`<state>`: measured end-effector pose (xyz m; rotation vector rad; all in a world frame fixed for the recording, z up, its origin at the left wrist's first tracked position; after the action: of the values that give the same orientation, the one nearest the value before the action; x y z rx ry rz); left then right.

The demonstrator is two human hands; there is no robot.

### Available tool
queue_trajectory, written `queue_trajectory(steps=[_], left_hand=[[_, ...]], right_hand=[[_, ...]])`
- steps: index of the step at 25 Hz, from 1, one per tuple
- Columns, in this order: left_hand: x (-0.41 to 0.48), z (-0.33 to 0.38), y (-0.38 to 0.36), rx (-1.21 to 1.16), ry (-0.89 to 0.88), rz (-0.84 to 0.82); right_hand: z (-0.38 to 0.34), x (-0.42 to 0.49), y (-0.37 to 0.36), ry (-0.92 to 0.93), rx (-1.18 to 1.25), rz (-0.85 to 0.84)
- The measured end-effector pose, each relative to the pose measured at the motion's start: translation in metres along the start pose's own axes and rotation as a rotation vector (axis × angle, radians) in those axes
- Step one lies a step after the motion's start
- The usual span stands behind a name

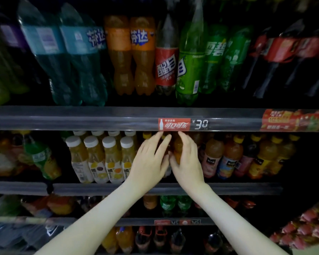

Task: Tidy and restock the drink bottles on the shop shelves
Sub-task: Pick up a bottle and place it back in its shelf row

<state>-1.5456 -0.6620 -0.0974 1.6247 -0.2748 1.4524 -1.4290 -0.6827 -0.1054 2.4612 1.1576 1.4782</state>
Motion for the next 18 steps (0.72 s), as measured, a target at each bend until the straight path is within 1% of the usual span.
queue_trajectory(steps=[3, 5, 7, 10, 14, 16, 18], left_hand=[[0.032, -0.005, 0.039, -0.061, -0.044, 0.083], [0.048, -0.008, 0.058, -0.061, -0.088, 0.111], [0.064, -0.011, 0.068, -0.067, -0.101, 0.116], [0.082, -0.012, 0.067, -0.066, -0.066, 0.086], [0.081, 0.013, 0.052, -0.122, -0.080, 0.071], [0.073, 0.030, 0.043, -0.132, -0.117, 0.106], [0.056, 0.047, 0.029, -0.142, -0.170, 0.125]], right_hand=[[-0.028, 0.019, 0.012, -0.071, 0.009, 0.042], [-0.044, 0.028, 0.018, -0.043, -0.043, 0.087], [-0.058, 0.037, 0.027, 0.016, -0.077, 0.147], [-0.067, 0.049, 0.040, 0.014, -0.110, 0.151], [-0.059, 0.048, 0.069, 0.070, -0.193, 0.228], [-0.040, 0.042, 0.084, 0.110, -0.239, 0.281], [-0.009, 0.034, 0.095, 0.113, -0.268, 0.294]])
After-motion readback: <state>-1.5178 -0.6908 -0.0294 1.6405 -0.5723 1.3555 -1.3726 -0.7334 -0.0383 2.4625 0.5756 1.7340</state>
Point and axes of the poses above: each hand's wrist, its own x-axis towards the middle knuckle, its own y-axis out of the back of the hand, z = x × y, the point moved 6 cm from there along x, towards the middle knuckle, and after that the axes turned 12 degrees about z, right-handed, at the moved point
